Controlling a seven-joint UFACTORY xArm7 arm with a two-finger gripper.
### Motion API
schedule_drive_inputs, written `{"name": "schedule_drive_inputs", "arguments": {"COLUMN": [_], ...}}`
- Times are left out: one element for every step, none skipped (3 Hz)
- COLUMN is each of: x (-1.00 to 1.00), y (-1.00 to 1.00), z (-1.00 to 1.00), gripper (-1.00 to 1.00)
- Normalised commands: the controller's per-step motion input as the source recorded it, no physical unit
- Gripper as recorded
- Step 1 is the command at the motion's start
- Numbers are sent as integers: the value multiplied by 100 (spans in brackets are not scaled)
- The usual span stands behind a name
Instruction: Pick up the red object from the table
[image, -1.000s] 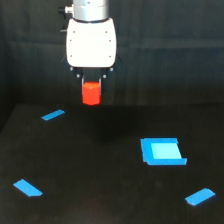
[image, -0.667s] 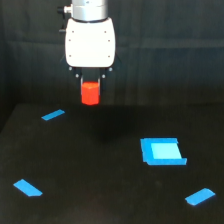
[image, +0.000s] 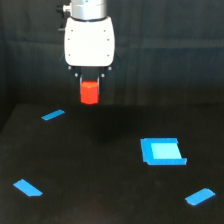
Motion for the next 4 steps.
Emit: {"name": "schedule_drive_inputs", "arguments": {"x": [-6,-4,-9,-1], "y": [10,7,4,2], "z": [12,18,12,3], "gripper": [-99,-100,-100,-100]}}
